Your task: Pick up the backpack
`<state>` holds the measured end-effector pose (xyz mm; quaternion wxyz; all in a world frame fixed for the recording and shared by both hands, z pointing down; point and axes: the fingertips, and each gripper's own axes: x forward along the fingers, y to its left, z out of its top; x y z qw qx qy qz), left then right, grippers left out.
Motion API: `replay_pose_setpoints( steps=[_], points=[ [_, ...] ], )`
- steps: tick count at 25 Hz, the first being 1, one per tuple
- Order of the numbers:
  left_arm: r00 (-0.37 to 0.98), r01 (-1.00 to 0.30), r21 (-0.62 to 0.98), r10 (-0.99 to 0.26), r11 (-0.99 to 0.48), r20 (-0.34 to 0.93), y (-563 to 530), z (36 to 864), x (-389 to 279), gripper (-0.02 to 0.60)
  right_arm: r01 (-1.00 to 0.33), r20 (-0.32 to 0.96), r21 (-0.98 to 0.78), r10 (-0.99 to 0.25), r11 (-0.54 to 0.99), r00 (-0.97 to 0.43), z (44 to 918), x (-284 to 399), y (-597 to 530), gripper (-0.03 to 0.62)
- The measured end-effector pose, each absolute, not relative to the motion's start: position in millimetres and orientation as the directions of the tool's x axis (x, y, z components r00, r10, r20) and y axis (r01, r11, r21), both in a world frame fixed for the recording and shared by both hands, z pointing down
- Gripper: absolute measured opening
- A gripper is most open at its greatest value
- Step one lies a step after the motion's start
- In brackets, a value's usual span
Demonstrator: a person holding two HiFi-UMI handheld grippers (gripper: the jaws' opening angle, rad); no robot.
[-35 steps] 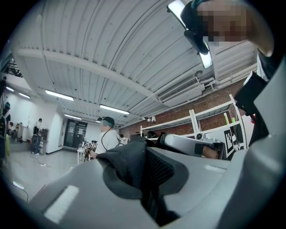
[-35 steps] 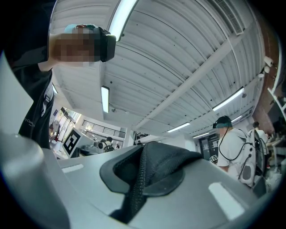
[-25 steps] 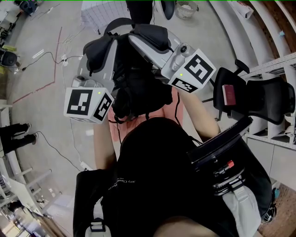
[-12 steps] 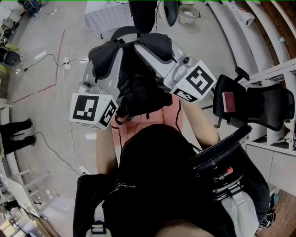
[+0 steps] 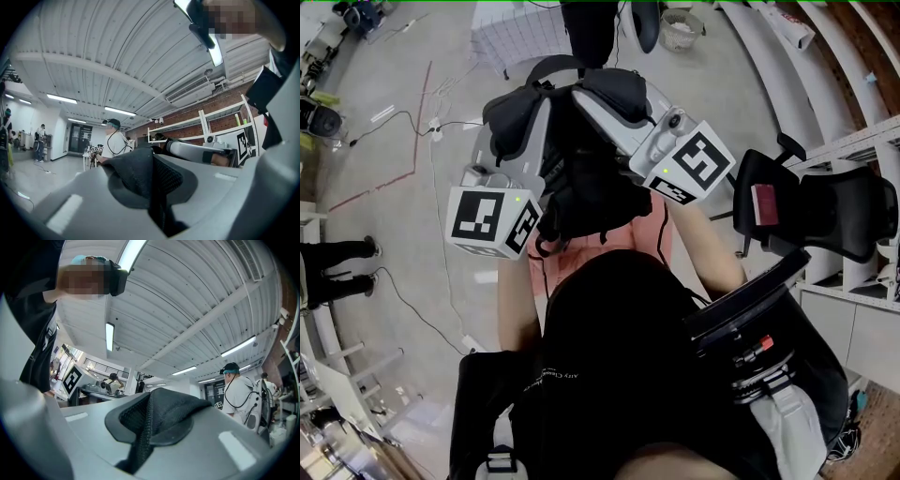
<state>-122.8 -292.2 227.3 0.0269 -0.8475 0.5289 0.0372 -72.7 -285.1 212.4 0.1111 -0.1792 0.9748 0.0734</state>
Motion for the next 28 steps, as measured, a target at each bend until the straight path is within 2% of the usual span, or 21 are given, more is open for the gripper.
replay_pose_setpoints(
  steps=[28],
  points=[
    [0.435, -0.9, 0.0, -0.899, -0.435, -0.059, -281.4, 235.6, -118.6, 0.026, -0.391, -0.202, 0.13, -0.361, 0.911, -0.91, 221.6, -71.0, -273.9, 0.028]
  ],
)
